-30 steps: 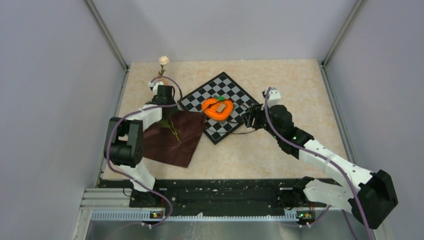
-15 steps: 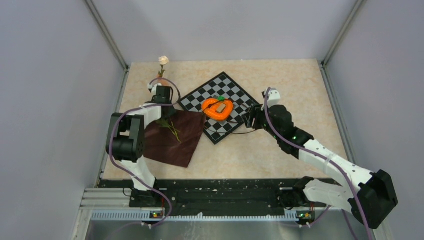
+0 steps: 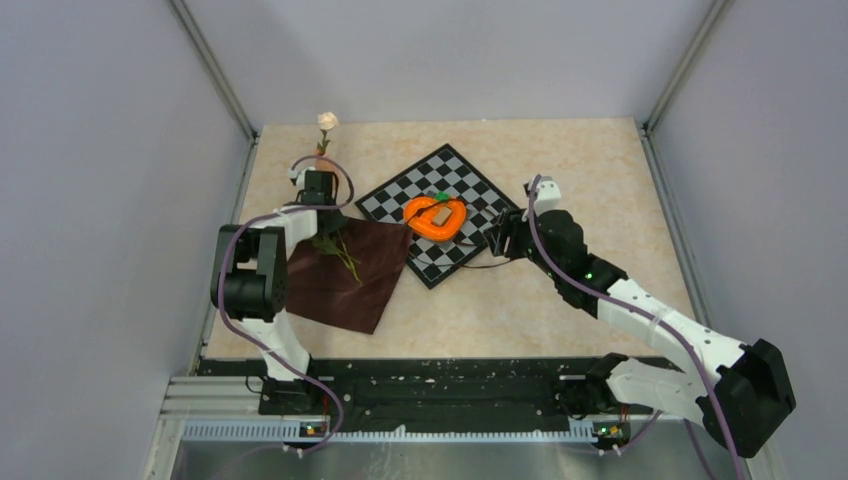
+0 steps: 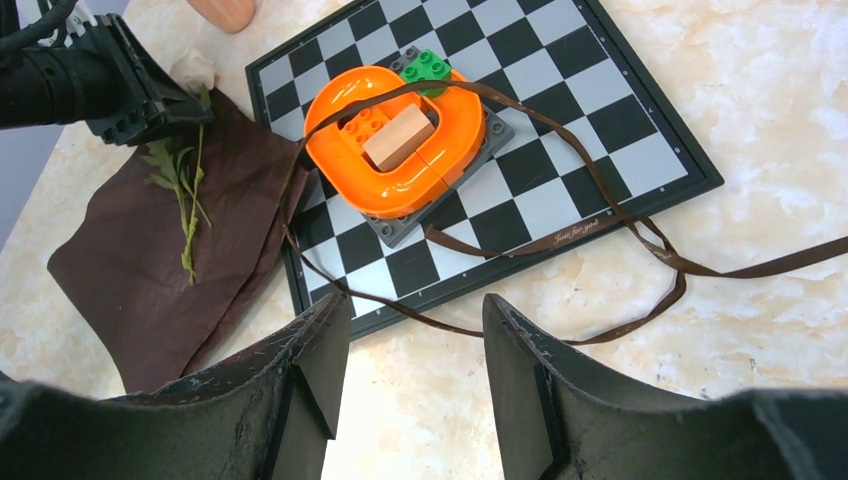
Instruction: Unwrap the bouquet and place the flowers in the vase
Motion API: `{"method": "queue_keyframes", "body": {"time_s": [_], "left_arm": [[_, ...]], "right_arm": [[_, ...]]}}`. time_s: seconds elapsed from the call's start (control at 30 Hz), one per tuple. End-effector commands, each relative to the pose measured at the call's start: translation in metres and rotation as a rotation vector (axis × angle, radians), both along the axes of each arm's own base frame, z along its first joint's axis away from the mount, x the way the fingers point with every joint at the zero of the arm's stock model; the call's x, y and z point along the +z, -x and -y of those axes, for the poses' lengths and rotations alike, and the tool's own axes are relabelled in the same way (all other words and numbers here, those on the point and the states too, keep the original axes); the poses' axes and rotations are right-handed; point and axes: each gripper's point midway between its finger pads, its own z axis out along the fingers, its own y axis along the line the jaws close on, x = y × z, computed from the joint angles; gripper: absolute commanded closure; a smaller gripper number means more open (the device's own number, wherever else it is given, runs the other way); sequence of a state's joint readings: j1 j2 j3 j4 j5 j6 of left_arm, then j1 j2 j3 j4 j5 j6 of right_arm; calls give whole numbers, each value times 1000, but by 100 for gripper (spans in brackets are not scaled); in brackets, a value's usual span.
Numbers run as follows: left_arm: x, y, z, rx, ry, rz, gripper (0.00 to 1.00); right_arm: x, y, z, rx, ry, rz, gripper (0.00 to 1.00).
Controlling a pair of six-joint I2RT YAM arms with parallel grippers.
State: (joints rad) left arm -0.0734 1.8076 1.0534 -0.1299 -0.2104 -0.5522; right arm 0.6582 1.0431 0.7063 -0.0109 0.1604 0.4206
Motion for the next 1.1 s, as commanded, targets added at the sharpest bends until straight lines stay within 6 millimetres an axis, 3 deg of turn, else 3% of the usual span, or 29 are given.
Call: {"method": "queue_keyframes", "body": {"time_s": [0.0,0.3,0.5,0.93,1.07], "left_arm": [[6,-15,6,-10,32,35,76],[12,-14,7,-14,44,59,86],[21,-18,11,-36,52,92,99],[54,-20,21,-99,85,194,100],[76,-21,23,-110,94,268,100]], "right_arm": [[12,-5,-3,-3,-19,32,47],[12,-5,-2,-8,-21,33,47],[13,-4,-2,-8,-23,33,47],[14,-4,0,-13,-27,38,47],[14,-3,1,-15,-28,40,47]]}}
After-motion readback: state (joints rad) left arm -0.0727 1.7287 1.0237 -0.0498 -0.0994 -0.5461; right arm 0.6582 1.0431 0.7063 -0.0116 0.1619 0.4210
